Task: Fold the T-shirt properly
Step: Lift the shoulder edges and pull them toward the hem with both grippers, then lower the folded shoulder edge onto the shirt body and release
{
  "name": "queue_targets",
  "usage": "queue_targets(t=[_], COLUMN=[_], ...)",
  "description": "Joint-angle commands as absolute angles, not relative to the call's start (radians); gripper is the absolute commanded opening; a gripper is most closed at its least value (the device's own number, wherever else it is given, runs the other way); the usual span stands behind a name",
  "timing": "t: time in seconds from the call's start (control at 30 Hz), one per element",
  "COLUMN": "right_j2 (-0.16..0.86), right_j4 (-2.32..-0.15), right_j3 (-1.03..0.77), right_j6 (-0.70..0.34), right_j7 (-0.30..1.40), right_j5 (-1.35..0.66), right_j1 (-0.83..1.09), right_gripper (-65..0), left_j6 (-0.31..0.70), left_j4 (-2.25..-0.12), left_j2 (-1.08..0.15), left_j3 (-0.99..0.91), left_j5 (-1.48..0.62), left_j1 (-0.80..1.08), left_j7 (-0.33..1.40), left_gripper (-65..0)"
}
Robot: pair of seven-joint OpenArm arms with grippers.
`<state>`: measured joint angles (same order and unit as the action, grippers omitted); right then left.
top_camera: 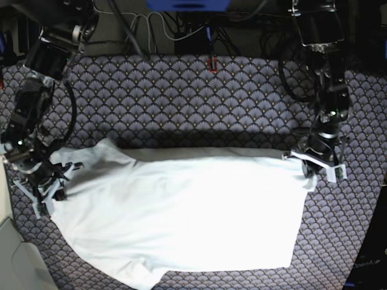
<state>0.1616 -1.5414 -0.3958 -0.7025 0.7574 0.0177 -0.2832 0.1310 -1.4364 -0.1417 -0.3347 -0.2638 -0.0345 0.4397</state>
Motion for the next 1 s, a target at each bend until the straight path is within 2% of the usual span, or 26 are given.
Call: queue_targets(t=[0.0, 0.2, 0.43, 0.97], right_j2=[0.179, 0.186, 0.22, 0.277], right_j4=[-1.541, -1.455, -1.36, -1.076], right_j3=[-0.395, -0.367, -0.292, -0.291], right_j6=[-0.698, -0.698, -0.698, -0.698], right_j7=[0.737, 0.71, 0.628, 0.536], right_j5=[0.007, 0.008, 0.007, 0.008], right_j1=[-0.321, -0.381, -0.414, -0.582], right_gripper=[-62.6, -62.6, -62.6, -62.6], left_j6=[0.13, 0.13, 0.13, 0.13], left_j4=[-1.44, -1.379, -1.316, -1.119], left_j2=[-0.154, -0.157, -0.143, -0.153], left_j3=[-0.337, -0.337, -0.329, -0.292], left_j5=[-0.266, -0.254, -0.124, -0.119], left_j1=[-0.07, -0.148, -0.232, -0.386], left_j7=[0.41, 0.41, 0.409, 0.403], left_gripper=[-64.6, -64.6, -64.6, -64.6])
